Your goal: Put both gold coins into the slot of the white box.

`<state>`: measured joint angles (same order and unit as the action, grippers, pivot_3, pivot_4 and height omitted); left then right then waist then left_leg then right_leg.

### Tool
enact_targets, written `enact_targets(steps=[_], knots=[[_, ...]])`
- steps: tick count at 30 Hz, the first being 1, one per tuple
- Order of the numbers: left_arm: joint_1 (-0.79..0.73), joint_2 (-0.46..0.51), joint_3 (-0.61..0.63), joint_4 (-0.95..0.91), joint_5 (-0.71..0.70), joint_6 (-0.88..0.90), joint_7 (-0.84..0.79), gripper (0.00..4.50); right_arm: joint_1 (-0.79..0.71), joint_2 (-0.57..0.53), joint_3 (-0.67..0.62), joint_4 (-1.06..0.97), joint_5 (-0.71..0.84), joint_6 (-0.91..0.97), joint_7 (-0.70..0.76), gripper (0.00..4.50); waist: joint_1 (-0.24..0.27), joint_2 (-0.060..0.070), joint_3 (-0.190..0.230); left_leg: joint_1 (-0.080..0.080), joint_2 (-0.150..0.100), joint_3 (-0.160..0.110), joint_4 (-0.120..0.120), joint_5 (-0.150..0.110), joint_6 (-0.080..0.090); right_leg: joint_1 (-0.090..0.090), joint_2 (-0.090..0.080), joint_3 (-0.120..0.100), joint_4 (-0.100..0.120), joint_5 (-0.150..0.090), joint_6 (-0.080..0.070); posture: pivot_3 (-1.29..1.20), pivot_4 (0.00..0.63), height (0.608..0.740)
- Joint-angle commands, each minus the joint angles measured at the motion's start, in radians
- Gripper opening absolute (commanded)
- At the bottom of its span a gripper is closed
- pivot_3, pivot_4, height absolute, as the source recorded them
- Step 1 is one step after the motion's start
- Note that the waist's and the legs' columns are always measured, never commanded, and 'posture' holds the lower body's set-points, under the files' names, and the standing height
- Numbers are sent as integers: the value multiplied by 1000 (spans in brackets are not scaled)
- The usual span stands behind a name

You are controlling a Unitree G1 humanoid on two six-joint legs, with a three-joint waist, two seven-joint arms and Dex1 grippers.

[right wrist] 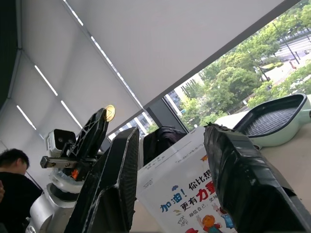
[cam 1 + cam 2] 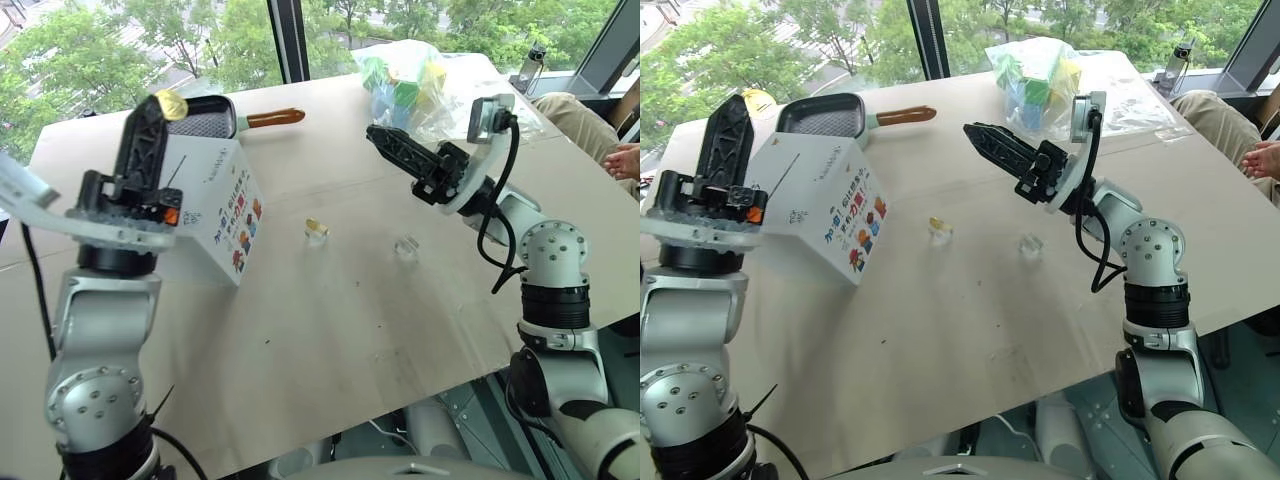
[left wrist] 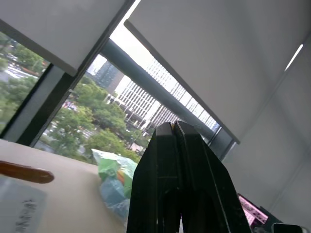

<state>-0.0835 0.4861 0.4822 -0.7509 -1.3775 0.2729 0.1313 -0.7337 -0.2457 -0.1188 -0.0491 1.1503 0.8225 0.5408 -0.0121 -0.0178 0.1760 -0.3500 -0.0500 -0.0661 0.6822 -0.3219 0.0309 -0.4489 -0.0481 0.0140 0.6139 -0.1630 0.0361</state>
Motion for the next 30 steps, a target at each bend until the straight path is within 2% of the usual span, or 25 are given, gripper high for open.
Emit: enact_targets(steps=[1,9,20,30], knots=[[33,31,81,1,0,-17,-9,0,-36,8,-17,-18,-9,-15,11,2291,0,0,0,0,0,0,0,0,0,0,0,0,0,0,0,0,150,721],[99,40,118,101,68,2,-58,0,-66,0,-1,-19,-56,7,22,2291,1,0,0,-1,0,-1,0,0,0,0,1,-1,-1,0,0,0,150,721],[42,50,101,317,157,51,-187,0,-64,-37,9,-54,-87,31,70,2291,-2,0,0,-5,0,-6,0,0,0,-2,-1,-6,-4,0,0,0,150,721],[4,51,82,339,192,122,-211,0,-57,-34,6,-73,-109,25,69,2291,3,0,0,-13,-2,-11,1,0,0,-7,-5,-11,-4,0,0,0,150,721]])
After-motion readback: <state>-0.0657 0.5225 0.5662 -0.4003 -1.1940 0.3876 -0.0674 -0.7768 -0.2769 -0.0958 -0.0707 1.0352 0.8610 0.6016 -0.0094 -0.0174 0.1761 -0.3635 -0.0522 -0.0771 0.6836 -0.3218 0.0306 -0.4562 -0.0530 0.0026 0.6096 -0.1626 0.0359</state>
